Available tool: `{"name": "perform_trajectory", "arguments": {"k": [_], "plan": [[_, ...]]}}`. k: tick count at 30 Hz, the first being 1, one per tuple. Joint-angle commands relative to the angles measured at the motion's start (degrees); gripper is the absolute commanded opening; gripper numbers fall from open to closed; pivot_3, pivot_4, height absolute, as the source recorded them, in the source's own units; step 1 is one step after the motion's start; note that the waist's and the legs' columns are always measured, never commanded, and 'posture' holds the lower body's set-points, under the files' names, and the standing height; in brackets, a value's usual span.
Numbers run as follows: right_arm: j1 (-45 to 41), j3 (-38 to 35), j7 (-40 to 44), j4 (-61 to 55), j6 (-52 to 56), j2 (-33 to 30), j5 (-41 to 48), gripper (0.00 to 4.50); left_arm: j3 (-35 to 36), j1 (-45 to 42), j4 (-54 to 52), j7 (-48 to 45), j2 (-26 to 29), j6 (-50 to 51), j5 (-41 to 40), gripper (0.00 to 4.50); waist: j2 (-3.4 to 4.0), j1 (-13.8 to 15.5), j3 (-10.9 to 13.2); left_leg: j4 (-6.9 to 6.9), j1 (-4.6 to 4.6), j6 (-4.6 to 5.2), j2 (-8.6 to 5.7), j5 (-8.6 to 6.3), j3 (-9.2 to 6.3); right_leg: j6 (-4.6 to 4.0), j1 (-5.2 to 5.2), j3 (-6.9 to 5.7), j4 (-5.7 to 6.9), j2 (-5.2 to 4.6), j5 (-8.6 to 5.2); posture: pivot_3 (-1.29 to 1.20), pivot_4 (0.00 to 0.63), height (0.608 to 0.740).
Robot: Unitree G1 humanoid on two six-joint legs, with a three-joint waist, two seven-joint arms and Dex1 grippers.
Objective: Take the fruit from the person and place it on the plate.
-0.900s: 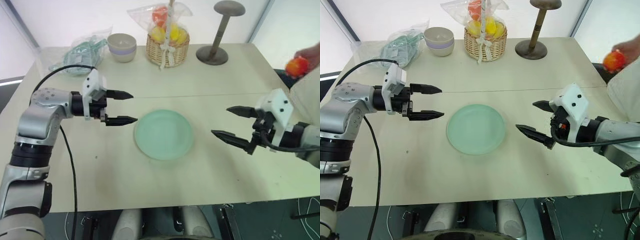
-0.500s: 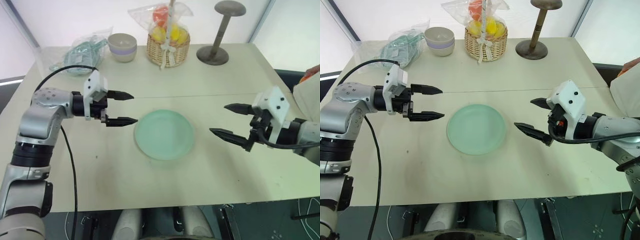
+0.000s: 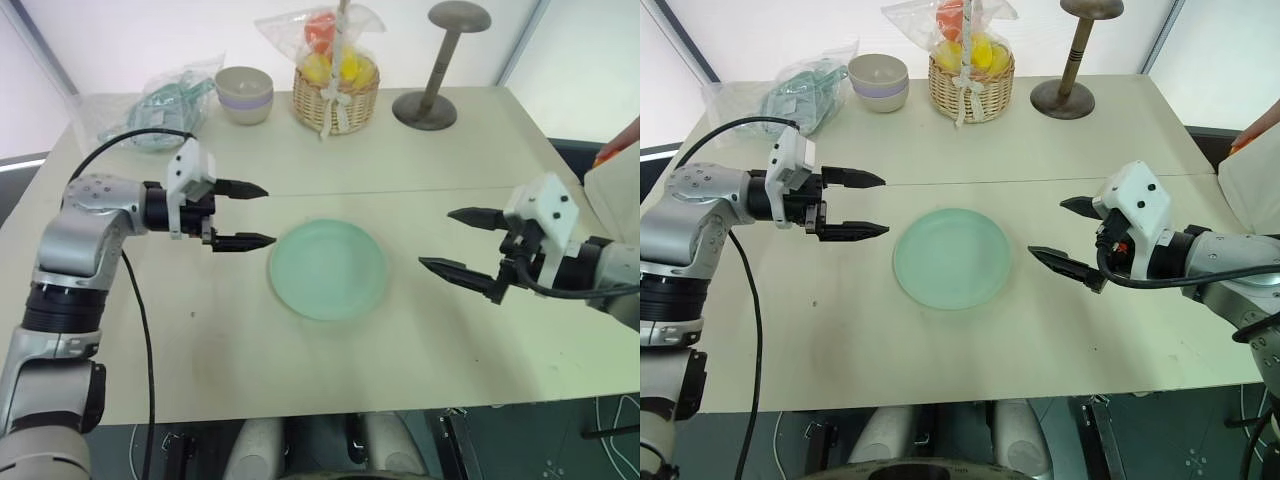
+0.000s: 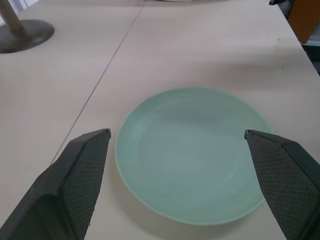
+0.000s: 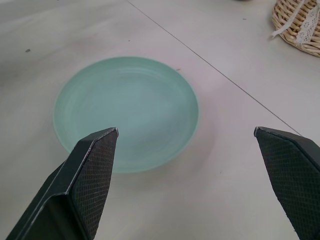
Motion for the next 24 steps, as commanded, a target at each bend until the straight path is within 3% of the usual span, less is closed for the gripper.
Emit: {"name": "perform_trajectory", "arguments": {"k": [1,24], "plan": [[-0.39,-1.07,-0.07,-0.88,-0.76,-0.4,-0.11,4.45,0.49,-1.32,-1.0,0.01,0.05,-0.34,-0.38,4.5,0.0,0.0,0.0,0.0,0.0,0.0,0.0,0.0,0.0,0.0,0.0,0.0,0.0,0.0,0.0,0.0,0.15,0.74],[1.79,-3.63,-2.24,-2.16,-0.2,0.06,0.67,4.45,0.87,-0.36,-1.92,0.99,-0.32,0.14,-0.77,4.5,0.0,-0.01,0.0,0.0,0.0,0.0,0.0,0.0,0.0,0.0,0.0,0.0,0.0,0.0,0.0,0.0,0.15,0.74]]}}
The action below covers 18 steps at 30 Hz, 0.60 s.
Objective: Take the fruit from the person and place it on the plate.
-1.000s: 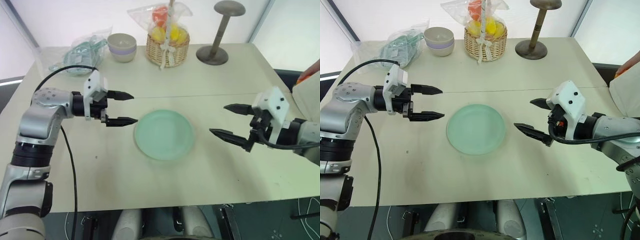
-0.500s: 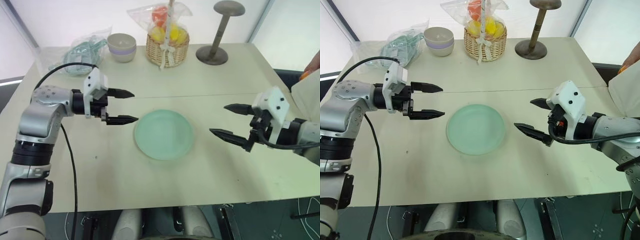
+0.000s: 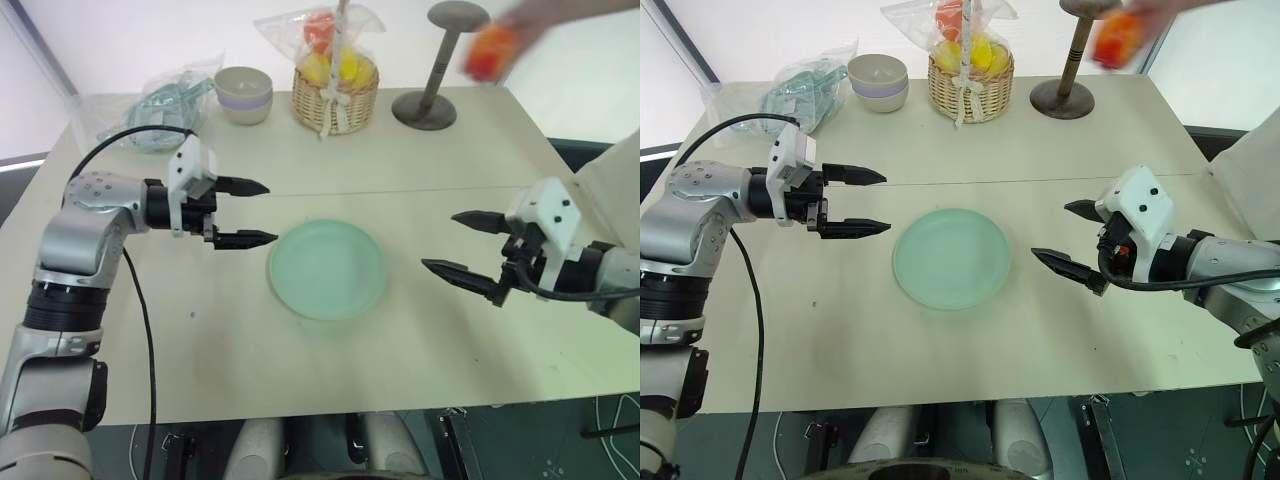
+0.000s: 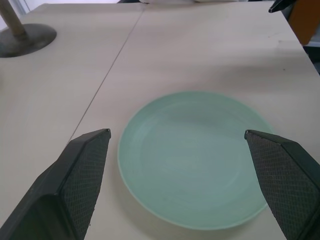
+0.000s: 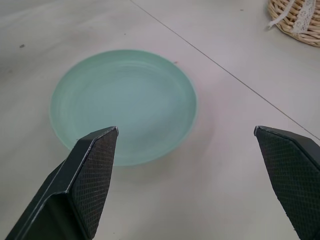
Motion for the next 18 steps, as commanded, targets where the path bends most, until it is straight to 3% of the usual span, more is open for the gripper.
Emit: {"name": "perform_trajectory", "arguments": {"k": [1,6,10,18], "plan": [[-0.15,-2.65,-0.94,-1.47,-0.38,0.07,0.38,4.45,0.9,-0.16,-1.73,0.43,0.0,-0.07,-0.76,4.5,0.0,0.0,0.0,0.0,0.0,0.0,0.0,0.0,0.0,0.0,0.0,0.0,0.0,0.0,0.0,0.0,0.15,0.74],[-0.55,-2.3,-1.86,-1.47,-0.56,0.54,0.5,4.45,2.88,-0.63,-1.7,6.34,-2.03,-0.94,0.05,4.5,0.0,0.02,0.0,0.0,0.0,0.0,0.0,0.0,0.0,0.0,0.0,0.0,0.0,-0.01,0.0,0.0,0.15,0.74],[-2.0,-1.58,-3.45,-1.05,-1.33,1.72,0.12,4.45,6.17,0.91,-4.16,18.8,-5.54,-2.03,2.5,4.5,0.0,0.05,0.0,0.0,0.0,0.0,0.0,0.0,0.0,0.0,0.0,0.01,0.0,-0.03,0.0,0.0,0.15,0.74],[-13.02,1.15,-8.59,3.68,-0.62,6.42,1.46,4.45,10.53,7.76,-14.07,44.69,-14.54,3.03,7.83,4.5,-0.01,0.03,-0.01,0.0,0.07,-0.02,0.0,0.01,0.02,0.01,0.0,0.07,0.07,-0.05,0.01,0.0,0.15,0.74]]}}
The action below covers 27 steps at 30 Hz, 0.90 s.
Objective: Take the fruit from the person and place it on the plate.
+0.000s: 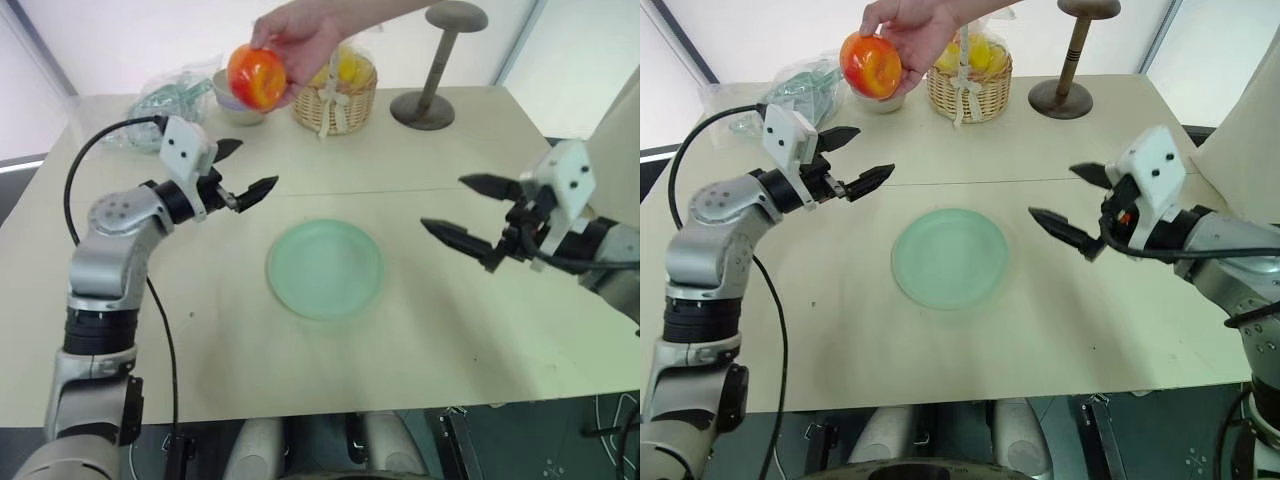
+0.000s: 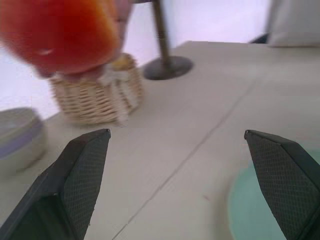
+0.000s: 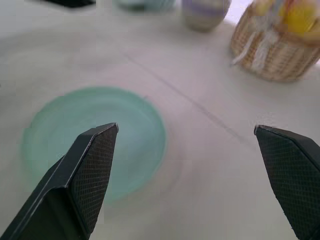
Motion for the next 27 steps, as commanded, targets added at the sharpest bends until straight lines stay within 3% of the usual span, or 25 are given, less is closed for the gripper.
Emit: {"name": "perform_trajectory", "arguments": {"k": [1,8,16,27], "plan": [[-3.71,0.51,-1.45,1.28,-0.47,1.16,0.43,4.45,2.96,1.03,-4.63,9.15,-2.19,1.34,2.12,4.5,-0.01,0.03,0.0,0.0,0.0,0.0,0.0,0.0,0.0,0.0,0.0,0.0,0.0,0.0,0.0,0.0,0.15,0.74],[-9.46,3.34,-3.11,3.69,-0.33,3.83,0.25,4.45,4.48,-0.12,-5.22,18.95,-6.99,1.24,3.39,4.5,-0.02,0.2,-0.01,0.0,-0.03,0.0,-0.03,0.0,0.0,0.0,0.01,-0.02,-0.03,-0.04,0.0,0.0,0.15,0.74],[-11.23,4.63,-6.3,3.92,-0.25,7.15,-0.12,4.45,2.56,-6.09,0.08,16.39,-8.52,-1.82,2.12,4.5,-0.01,0.13,-0.01,-0.01,-0.03,-0.01,-0.04,0.0,0.01,0.0,0.0,-0.03,-0.03,-0.03,0.01,0.0,0.15,0.74],[-10.09,3.89,-7.76,2.25,-0.01,6.81,0.33,4.45,2.8,-14.38,8.59,14.05,-10.6,-4.84,0.88,4.5,-0.01,0.06,-0.01,-0.01,-0.04,-0.01,-0.04,0.01,0.0,0.0,0.0,-0.04,-0.03,-0.01,0.01,0.0,0.15,0.74]]}}
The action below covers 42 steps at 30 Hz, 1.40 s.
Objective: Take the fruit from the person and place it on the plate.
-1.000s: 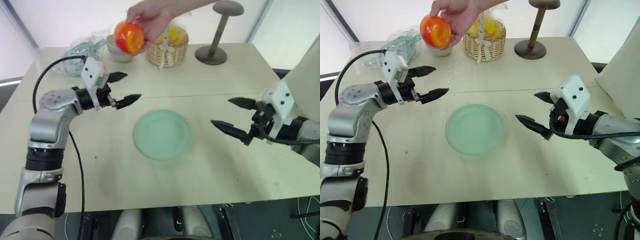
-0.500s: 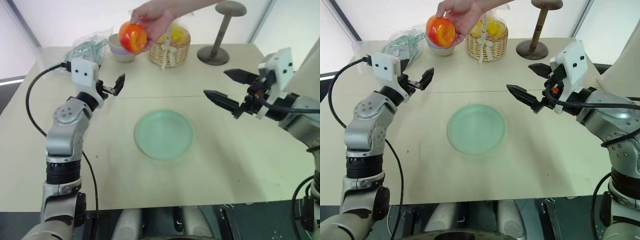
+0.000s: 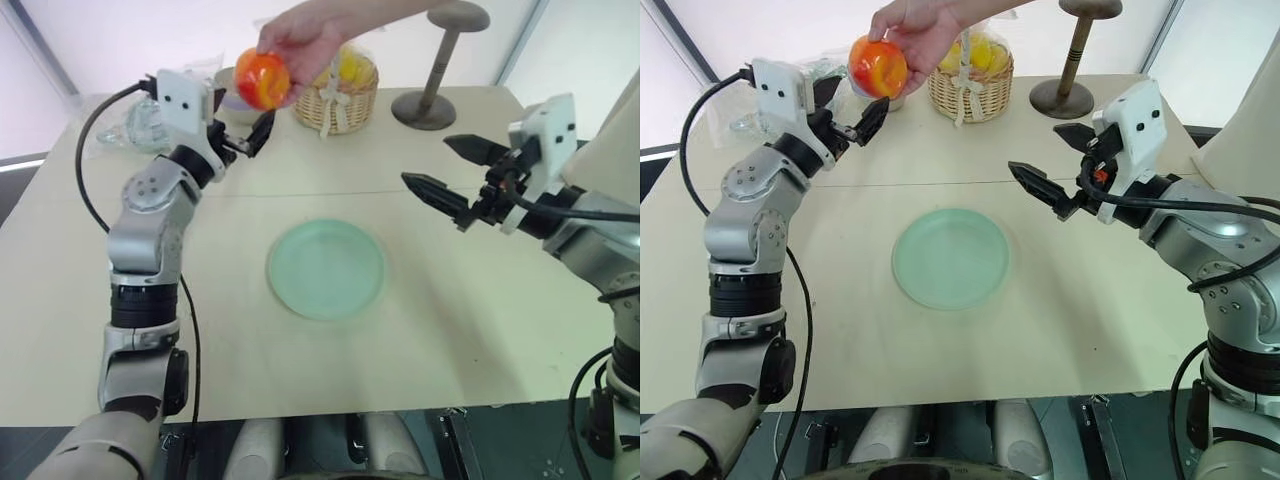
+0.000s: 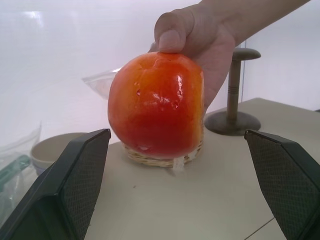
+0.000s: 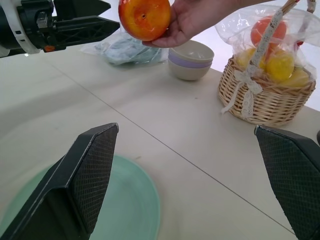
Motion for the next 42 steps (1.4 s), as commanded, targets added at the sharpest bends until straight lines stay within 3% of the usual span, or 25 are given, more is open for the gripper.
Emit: {"name": "perform_trajectory", "arguments": {"k": [1,42], "plan": [[-0.19,-1.91,-0.54,-2.23,-0.21,-0.52,0.34,4.45,0.78,-3.3,1.25,-0.08,-0.05,-2.36,-0.69,4.5,0.0,0.0,0.0,0.0,0.0,0.0,0.0,0.0,0.0,0.0,0.0,0.0,0.0,0.0,0.0,0.0,0.15,0.74],[2.2,-4.95,-2.39,-5.07,1.17,-1.78,1.62,4.45,0.06,-16.24,28.01,-5.19,-0.8,-16.03,1.13,4.5,0.0,0.01,0.0,-0.01,-0.03,0.0,0.0,0.0,0.0,0.0,-0.01,-0.02,-0.03,0.01,0.0,0.0,0.15,0.74]]}}
